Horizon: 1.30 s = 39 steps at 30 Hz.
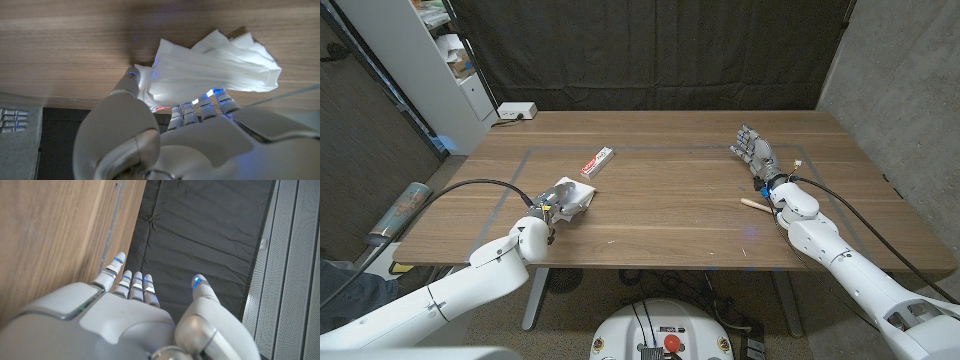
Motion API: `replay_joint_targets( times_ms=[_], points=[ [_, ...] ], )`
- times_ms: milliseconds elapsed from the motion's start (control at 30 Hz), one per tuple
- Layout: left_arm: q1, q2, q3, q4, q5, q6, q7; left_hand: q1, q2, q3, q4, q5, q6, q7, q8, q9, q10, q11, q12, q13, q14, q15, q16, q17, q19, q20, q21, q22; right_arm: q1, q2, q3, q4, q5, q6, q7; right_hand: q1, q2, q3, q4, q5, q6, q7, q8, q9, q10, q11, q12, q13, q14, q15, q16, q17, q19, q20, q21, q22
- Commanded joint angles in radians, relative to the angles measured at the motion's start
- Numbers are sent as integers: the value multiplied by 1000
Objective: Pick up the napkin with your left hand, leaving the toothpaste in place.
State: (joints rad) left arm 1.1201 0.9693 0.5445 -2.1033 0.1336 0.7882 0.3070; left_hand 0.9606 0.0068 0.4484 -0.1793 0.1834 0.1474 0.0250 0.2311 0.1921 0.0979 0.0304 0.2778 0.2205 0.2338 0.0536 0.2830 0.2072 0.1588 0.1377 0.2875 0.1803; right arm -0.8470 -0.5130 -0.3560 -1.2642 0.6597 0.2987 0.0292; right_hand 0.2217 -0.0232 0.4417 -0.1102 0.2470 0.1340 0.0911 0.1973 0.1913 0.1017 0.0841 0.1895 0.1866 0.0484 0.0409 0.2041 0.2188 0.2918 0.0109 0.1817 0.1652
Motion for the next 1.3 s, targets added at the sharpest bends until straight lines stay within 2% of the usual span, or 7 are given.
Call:
replay_joint_targets(
  times_ms=[33, 233, 467, 600, 800, 967, 1300],
  points=[
    [-13, 8, 11, -8, -38, 25, 1, 108, 40, 23, -5, 26, 47, 4, 15, 6, 43, 2, 22, 11, 57, -1, 43, 48, 478, 75, 149, 16, -2, -3, 0, -14, -3, -5, -8, 4, 9, -3, 0, 7, 7, -5, 0, -1, 5, -7, 4, 2, 7, 3, 5, -1, 2, 8, 7, 6],
    [-19, 2, 21, -14, -39, 53, 20, 276, 79, 33, -8, 50, 147, 5, 43, 19, 117, 0, 60, 35, 123, -13, 120, 127, 560, 71, 195, 20, -5, -4, 0, -23, -4, -6, -11, 4, 10, -3, 0, 7, 7, -5, 0, -1, 6, -6, 5, 2, 7, 3, 5, -1, 2, 9, 7, 6],
    [-4, -7, -1, -17, -70, 41, 47, 429, 104, 19, -8, 69, 298, 4, 104, 53, 229, -41, 139, 89, 240, -59, 238, 245, 600, 11, 259, 33, -7, -4, -1, -27, -3, -6, -10, 4, 10, -3, -1, 7, 7, -5, 0, -1, 5, -6, 4, 2, 8, 3, 5, -1, 1, 10, 7, 6],
    [-4, -21, 4, -12, -62, 45, 78, 475, 113, 16, -3, 80, 373, 10, 139, 75, 290, -63, 184, 122, 299, -74, 273, 290, 621, -36, 308, 44, -11, -6, 0, -31, -2, -6, -10, 4, 10, -3, -1, 7, 7, -6, 1, -1, 5, -7, 4, 2, 7, 4, 5, -2, 1, 9, 7, 6],
    [31, -65, -25, -1, -58, 25, 177, 590, 102, -11, -8, 116, 483, 25, 206, 141, 397, -66, 271, 219, 438, -151, 377, 420, 663, -145, 462, 83, -18, -8, 2, -39, -2, -6, -15, 5, 10, -3, -2, 7, 7, -6, 0, -1, 4, -7, 4, 2, 7, 4, 4, -2, 1, 10, 8, 6],
    [35, -49, -43, -20, -74, 19, 166, 633, 97, -11, -6, 143, 533, 32, 240, 179, 452, -71, 297, 265, 464, -150, 419, 475, 687, -193, 526, 84, -21, -10, 4, -45, -2, -5, -17, 5, 9, -4, -2, 7, 7, -6, 0, 0, 4, -7, 4, 2, 7, 4, 4, -2, 0, 10, 8, 6],
    [22, -45, -47, -65, -78, 82, 168, 648, 94, -3, -1, 163, 541, 36, 255, 209, 457, -65, 302, 302, 462, -143, 424, 499, 680, -202, 559, 75, -26, -13, 8, -53, 0, 1, -16, 5, 10, -4, -3, 7, 8, -5, 1, 0, 5, -5, 5, 3, 7, 4, 4, -2, 0, 10, 8, 6]
  ],
)
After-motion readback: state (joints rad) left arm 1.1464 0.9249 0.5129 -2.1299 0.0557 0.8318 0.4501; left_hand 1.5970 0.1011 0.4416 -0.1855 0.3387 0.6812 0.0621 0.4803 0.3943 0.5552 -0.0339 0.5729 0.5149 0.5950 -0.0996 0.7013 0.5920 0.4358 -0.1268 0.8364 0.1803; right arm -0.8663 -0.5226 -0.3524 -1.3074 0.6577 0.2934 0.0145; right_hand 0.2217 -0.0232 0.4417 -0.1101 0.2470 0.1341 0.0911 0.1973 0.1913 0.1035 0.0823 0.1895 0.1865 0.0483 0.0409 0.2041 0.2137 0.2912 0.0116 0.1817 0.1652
